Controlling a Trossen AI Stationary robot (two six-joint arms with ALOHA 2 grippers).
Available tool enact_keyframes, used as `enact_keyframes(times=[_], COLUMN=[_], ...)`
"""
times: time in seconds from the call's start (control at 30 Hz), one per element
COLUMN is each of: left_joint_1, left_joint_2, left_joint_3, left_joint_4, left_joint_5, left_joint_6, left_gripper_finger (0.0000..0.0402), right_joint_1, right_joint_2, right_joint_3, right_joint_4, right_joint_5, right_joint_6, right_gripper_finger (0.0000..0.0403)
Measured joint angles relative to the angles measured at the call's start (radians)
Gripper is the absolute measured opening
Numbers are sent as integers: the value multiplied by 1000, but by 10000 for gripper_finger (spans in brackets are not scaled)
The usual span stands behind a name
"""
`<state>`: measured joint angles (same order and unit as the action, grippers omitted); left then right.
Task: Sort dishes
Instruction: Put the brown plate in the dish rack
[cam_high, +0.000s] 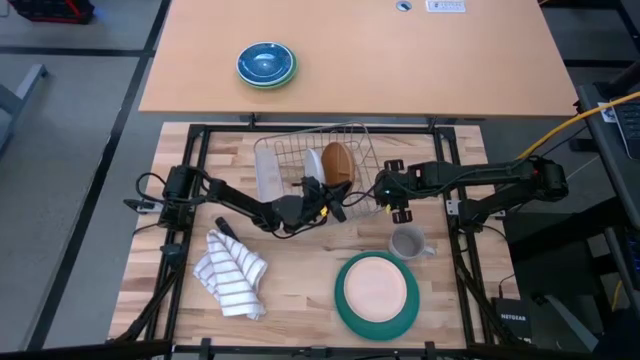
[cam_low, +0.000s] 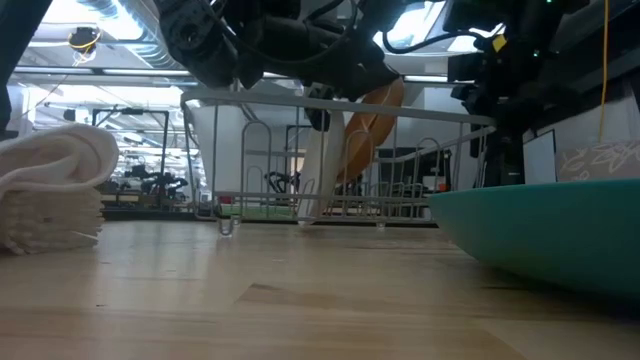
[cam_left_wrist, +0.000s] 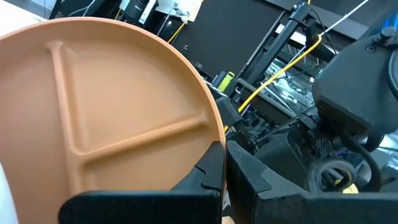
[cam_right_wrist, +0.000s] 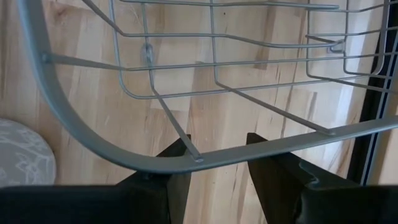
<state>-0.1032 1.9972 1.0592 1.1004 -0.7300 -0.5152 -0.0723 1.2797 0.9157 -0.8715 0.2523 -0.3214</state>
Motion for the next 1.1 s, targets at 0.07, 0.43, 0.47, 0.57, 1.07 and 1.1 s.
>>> enact_keyframes(times=[0.07, 0.43, 0.47, 0.57, 1.07, 1.1], left_joint_1=[-5, -23, -23, -23, -22, -22], left_joint_2=[0, 0, 0, 0, 0, 0], left_joint_3=[0, 0, 0, 0, 0, 0], left_joint_4=[0, 2, 3, 3, 2, 2], left_joint_5=[-4, -17, -18, -19, -21, -21], left_joint_6=[15, 131, 130, 130, 138, 138], left_gripper_finger=[0, 0, 0, 0, 0, 0], right_joint_1=[0, 1, 1, 1, 1, 1], right_joint_2=[0, -2, -2, -12, -161, -173], right_joint_3=[0, 1, 1, 3, 205, 224], right_joint_4=[-1, -17, -17, -19, -122, -122], right_joint_5=[0, 76, 88, 96, 95, 95], right_joint_6=[0, 2, 2, 2, 2, 7], right_gripper_finger=[159, 159, 159, 159, 159, 159])
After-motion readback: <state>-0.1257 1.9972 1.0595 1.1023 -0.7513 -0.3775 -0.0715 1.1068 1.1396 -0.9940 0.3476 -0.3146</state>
